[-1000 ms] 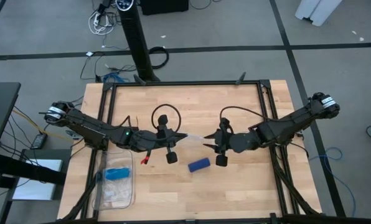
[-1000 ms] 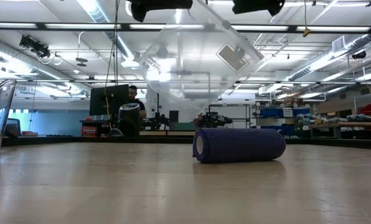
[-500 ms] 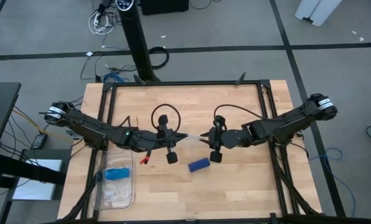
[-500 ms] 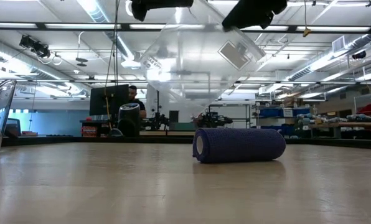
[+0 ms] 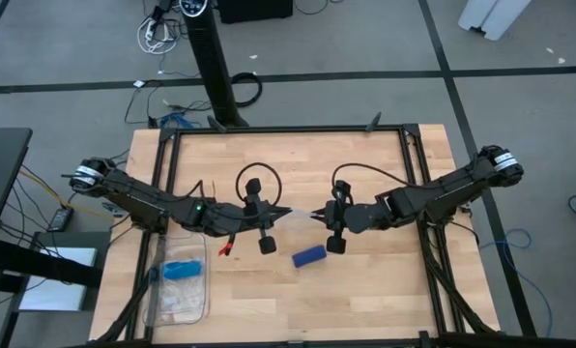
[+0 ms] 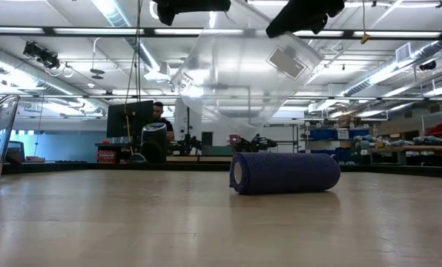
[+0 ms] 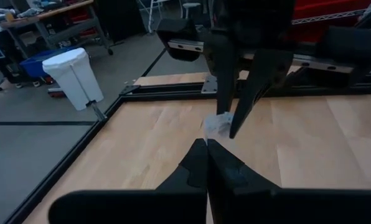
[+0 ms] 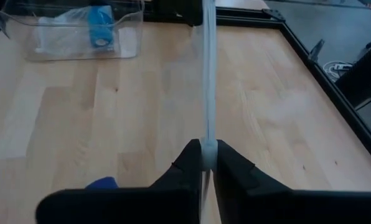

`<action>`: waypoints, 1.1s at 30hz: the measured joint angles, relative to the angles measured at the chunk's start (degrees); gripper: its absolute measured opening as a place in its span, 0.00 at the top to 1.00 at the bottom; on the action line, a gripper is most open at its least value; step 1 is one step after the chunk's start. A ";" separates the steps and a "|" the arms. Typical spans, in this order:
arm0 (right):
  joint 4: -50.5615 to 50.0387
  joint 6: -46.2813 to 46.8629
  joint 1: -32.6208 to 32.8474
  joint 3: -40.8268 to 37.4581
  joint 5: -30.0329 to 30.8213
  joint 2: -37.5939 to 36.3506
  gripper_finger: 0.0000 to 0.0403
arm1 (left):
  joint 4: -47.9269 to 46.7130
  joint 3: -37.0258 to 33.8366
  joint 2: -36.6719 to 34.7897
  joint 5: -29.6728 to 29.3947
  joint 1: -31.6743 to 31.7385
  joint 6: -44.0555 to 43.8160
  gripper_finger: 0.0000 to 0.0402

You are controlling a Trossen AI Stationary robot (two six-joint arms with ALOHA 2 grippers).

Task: Roll bandage
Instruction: Open the transparent zip bag

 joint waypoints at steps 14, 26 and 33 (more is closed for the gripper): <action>-6.14 4.01 0.04 -0.01 -1.88 -0.07 0.93 | -1.39 0.00 -0.52 -1.08 0.00 0.10 1.00; -13.75 8.37 0.13 -0.29 -3.78 0.07 0.87 | -2.53 0.04 -3.51 -2.67 -0.09 0.15 1.00; -13.04 8.35 2.07 -0.25 -2.43 -1.37 0.82 | -5.29 0.06 -4.24 -2.43 -0.46 0.00 1.00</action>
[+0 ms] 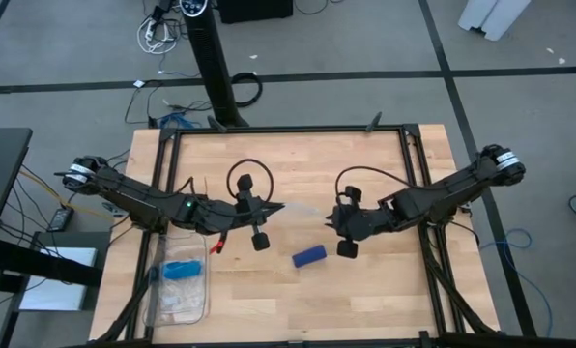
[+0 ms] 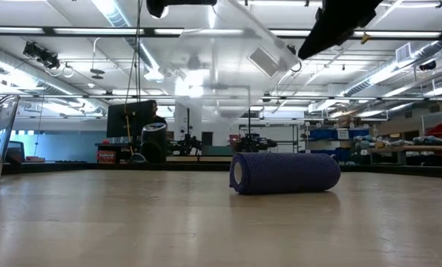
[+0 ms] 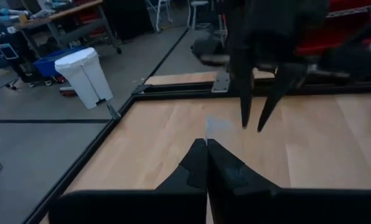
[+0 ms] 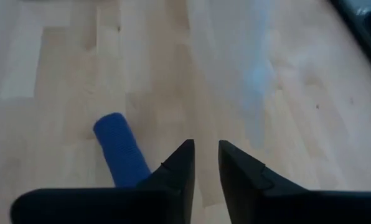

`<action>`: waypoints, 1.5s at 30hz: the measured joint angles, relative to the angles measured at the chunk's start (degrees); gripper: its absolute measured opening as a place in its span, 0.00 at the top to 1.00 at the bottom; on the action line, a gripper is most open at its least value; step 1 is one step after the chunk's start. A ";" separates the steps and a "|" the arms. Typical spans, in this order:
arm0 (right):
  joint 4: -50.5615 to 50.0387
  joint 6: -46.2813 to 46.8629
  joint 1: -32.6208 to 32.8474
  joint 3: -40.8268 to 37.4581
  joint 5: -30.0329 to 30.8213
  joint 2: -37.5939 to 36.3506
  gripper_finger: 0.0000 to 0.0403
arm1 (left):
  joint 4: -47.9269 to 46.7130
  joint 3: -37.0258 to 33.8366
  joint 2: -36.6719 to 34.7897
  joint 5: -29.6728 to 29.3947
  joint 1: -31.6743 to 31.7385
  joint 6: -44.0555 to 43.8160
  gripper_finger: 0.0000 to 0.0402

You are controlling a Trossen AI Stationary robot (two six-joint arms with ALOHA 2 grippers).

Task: Roll bandage
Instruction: Open the transparent zip bag

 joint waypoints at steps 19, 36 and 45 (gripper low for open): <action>9.52 -6.90 -1.47 0.15 4.55 -0.46 0.73 | 0.36 -0.01 -0.02 1.88 -0.22 -1.44 1.00; 7.72 -5.41 -2.47 0.20 2.21 -0.44 0.94 | 1.05 -0.04 0.09 0.95 -0.26 -0.20 1.00; 2.81 -2.01 -1.90 0.24 2.39 -0.44 0.95 | 1.06 -0.08 0.13 0.65 -0.26 -0.19 1.00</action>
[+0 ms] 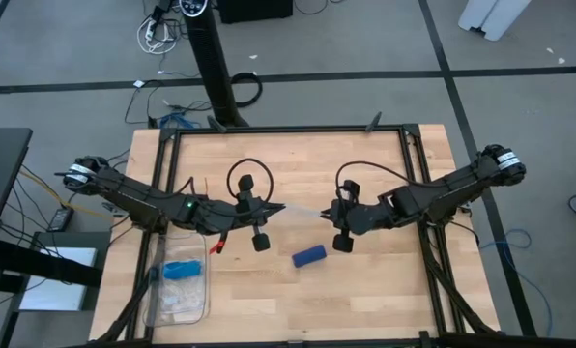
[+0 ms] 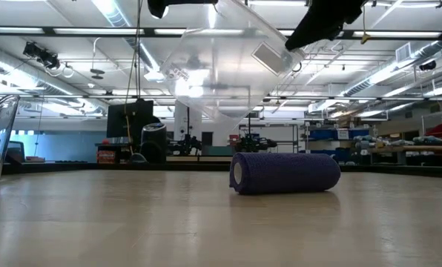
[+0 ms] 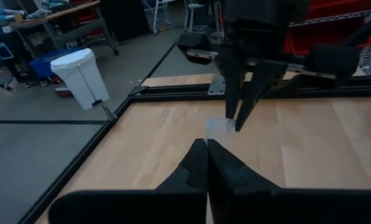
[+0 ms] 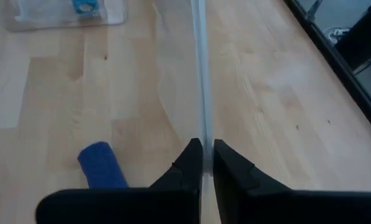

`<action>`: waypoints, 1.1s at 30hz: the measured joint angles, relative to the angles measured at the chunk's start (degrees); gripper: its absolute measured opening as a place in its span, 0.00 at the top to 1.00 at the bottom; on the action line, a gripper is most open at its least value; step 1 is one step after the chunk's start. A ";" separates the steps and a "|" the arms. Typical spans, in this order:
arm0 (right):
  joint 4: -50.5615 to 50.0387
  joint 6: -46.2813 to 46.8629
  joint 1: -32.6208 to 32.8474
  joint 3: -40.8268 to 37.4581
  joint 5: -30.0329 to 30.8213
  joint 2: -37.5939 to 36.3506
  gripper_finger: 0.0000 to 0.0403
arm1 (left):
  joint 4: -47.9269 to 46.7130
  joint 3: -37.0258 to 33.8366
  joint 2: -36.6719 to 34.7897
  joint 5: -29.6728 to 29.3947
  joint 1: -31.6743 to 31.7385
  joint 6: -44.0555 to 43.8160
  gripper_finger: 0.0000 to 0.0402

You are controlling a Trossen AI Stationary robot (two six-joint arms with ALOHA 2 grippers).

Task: Roll bandage
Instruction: Open the transparent zip bag

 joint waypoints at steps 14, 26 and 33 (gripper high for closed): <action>-4.47 1.89 6.68 -0.65 7.24 -4.71 0.79 | 0.63 0.00 -1.24 -0.22 0.00 -0.44 1.00; 41.91 -10.99 9.07 -22.72 10.32 -9.89 0.77 | 9.14 -1.55 -2.21 10.18 -0.02 0.52 1.00; 81.34 -22.92 11.43 -34.38 10.44 -4.67 0.78 | 16.01 -5.98 -3.39 12.28 -0.06 1.18 1.00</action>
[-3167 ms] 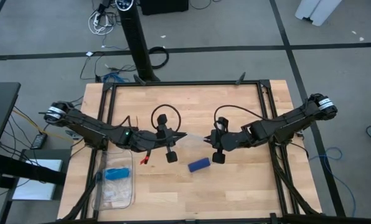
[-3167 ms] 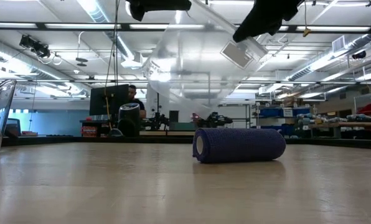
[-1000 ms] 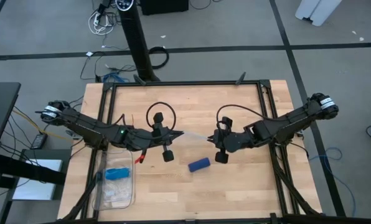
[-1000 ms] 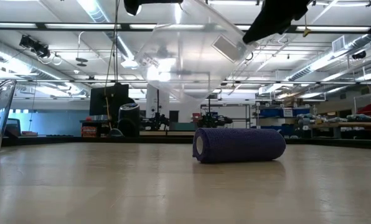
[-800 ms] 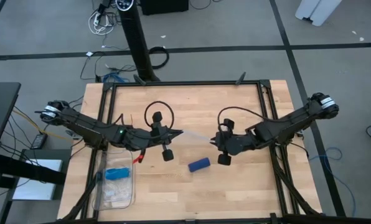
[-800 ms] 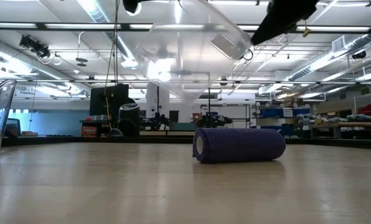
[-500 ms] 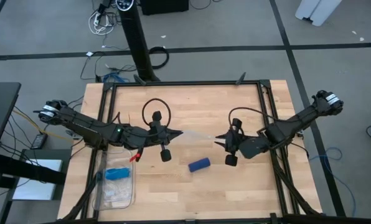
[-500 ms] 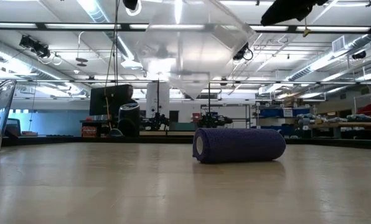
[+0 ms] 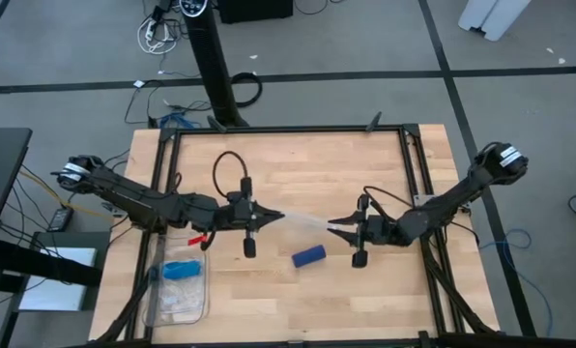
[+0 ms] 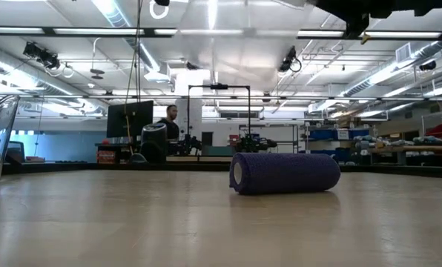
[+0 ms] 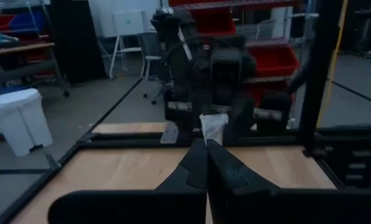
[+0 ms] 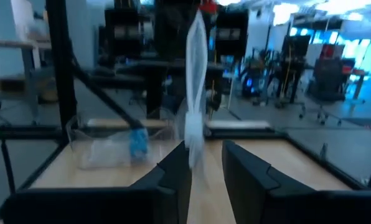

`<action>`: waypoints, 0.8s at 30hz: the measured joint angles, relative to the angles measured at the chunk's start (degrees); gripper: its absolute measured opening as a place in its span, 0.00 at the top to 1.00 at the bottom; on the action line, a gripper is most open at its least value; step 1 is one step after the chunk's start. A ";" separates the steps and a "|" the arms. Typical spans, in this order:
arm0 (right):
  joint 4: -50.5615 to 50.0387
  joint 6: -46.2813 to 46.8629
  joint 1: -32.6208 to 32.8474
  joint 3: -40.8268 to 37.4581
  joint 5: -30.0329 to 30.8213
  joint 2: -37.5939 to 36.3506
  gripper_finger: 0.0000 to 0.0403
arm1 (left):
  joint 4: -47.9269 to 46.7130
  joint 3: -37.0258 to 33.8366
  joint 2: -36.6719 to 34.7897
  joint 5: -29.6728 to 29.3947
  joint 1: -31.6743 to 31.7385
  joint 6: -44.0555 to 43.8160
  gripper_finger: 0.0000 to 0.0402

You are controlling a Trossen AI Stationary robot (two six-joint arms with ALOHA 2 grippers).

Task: Roll bandage
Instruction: Open the transparent zip bag

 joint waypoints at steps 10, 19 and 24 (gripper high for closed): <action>4.43 -4.80 0.00 3.08 0.14 6.59 0.97 | 2.77 -1.81 0.15 0.87 -0.67 1.84 1.00; 0.02 -8.74 0.00 6.29 -0.42 4.67 0.99 | -0.26 -1.72 0.13 0.97 -0.86 2.06 0.95; -3.25 -8.73 0.74 6.42 -0.54 3.62 0.99 | 0.22 -1.72 0.15 1.00 -0.97 2.03 0.91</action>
